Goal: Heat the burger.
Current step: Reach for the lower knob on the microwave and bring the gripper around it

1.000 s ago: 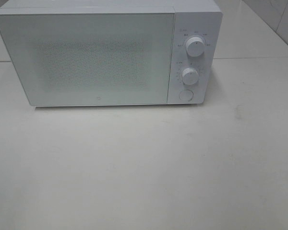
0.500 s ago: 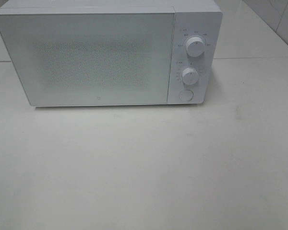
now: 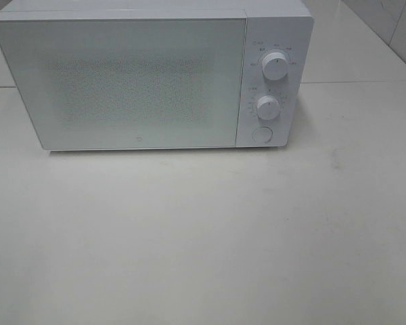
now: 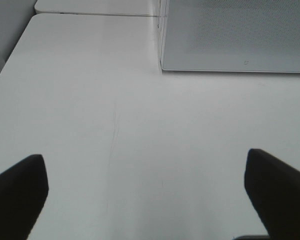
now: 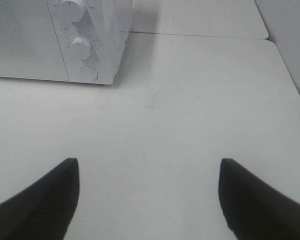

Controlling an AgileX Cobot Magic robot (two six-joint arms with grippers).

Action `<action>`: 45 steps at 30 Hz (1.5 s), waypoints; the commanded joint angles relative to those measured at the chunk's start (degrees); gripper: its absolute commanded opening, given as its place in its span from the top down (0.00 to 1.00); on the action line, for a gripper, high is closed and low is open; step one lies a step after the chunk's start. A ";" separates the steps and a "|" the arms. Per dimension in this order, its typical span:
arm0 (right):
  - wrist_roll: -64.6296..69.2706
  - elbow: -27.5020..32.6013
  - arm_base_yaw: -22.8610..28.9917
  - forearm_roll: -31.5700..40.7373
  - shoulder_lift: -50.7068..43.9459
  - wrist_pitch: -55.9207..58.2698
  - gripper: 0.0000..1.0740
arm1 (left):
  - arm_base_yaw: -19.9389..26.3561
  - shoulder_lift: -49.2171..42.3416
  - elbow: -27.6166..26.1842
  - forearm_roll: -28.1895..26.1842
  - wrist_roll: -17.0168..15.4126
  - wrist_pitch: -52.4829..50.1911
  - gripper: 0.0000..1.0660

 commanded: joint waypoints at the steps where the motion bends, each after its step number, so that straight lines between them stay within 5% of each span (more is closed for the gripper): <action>1: 0.11 -0.52 -0.23 0.00 3.50 -4.58 0.30 | 0.17 -1.26 0.29 0.00 -0.34 -0.74 0.06; 36: 1.49 8.54 -0.23 0.34 41.02 -53.69 0.30 | 0.17 -1.26 0.29 0.00 -0.34 -0.74 0.06; 45: -1.83 11.29 -0.17 0.46 52.43 -74.66 0.30 | 0.17 -1.26 0.29 0.00 -0.34 -0.74 0.06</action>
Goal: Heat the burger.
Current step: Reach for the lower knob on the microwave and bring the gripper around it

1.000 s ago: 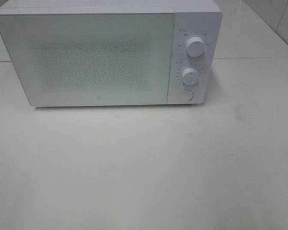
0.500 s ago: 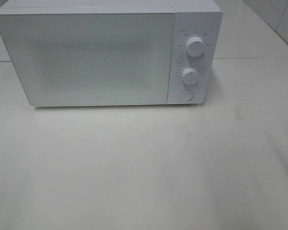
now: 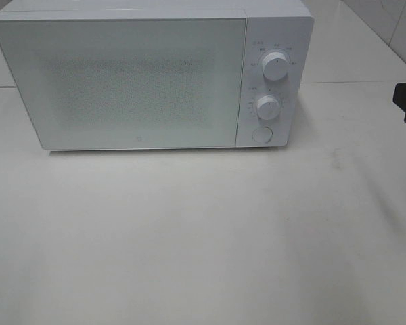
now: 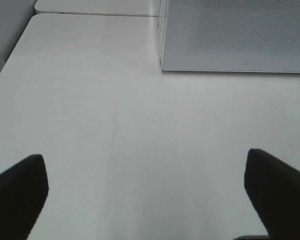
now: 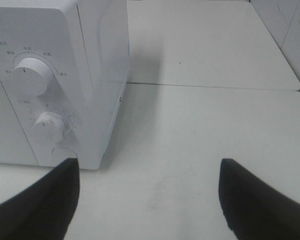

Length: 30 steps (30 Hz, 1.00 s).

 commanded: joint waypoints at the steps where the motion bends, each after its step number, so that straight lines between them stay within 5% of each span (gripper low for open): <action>1: -2.18 2.69 -0.11 1.38 4.47 -11.63 0.30 | 0.17 -1.26 0.29 0.00 -0.34 -0.74 0.06; 12: -9.22 8.42 2.58 15.18 14.27 -31.80 0.29 | 0.17 -1.26 0.29 0.00 -0.34 -0.74 0.06; 26: -21.03 8.71 32.20 42.63 30.37 -55.81 0.29 | 0.17 -1.26 0.29 0.00 -0.34 -0.74 0.06; 30: -21.43 7.68 37.30 48.13 33.23 -58.04 0.29 | 0.17 -1.26 0.29 0.00 -0.34 -0.74 0.06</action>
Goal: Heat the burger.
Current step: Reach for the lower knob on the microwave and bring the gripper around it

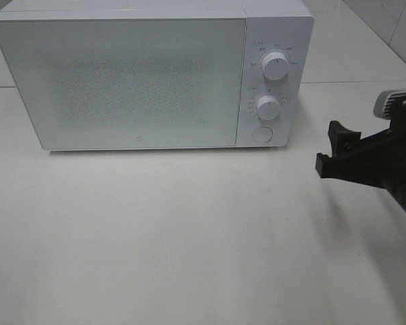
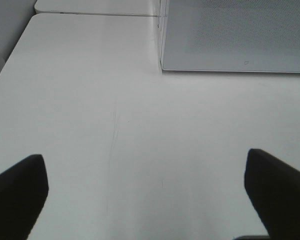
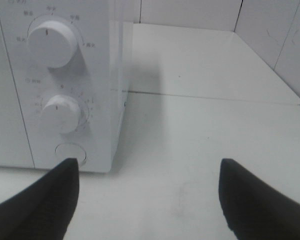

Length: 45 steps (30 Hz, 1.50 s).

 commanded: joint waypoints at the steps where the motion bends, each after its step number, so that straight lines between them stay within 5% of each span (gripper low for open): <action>1: -2.23 -2.29 6.25 7.96 3.90 -4.70 0.29 | 0.17 -1.26 0.29 0.00 -0.34 -0.74 0.06; 8: -4.47 -8.02 11.80 14.32 9.22 -6.82 0.29 | 0.17 -1.26 0.29 0.00 -0.34 -0.74 0.06; 18: -4.58 -14.73 11.92 14.21 14.95 -7.51 0.29 | 0.17 -1.26 0.29 0.00 -0.34 -0.74 0.06; 45: 1.43 -28.07 0.29 1.09 27.79 -5.39 0.30 | 0.17 -1.26 0.29 0.00 -0.34 -0.74 0.06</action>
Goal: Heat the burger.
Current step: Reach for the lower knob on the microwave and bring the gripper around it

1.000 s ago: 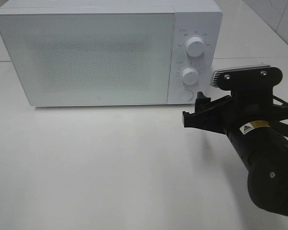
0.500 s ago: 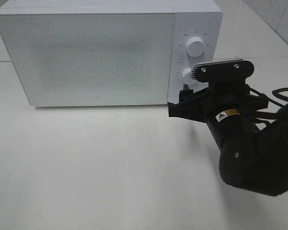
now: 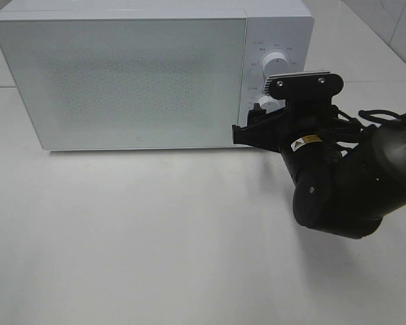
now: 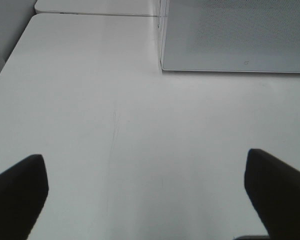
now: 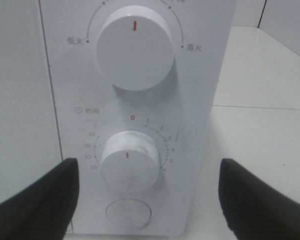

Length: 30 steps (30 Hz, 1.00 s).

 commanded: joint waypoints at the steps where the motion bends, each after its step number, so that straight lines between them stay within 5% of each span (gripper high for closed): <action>1: 0.46 -1.49 -0.69 -1.09 1.03 -4.30 0.30 | 0.17 -1.26 0.29 0.00 -0.34 -0.74 0.06; 23: 3.32 -8.82 -3.27 -3.84 8.14 -2.23 0.30 | 0.17 -1.26 0.29 0.00 -0.34 -0.74 0.06; 30: 3.27 -8.82 -3.27 -3.61 8.31 -2.58 0.45 | 0.17 -1.26 0.29 0.00 -0.34 -0.74 0.06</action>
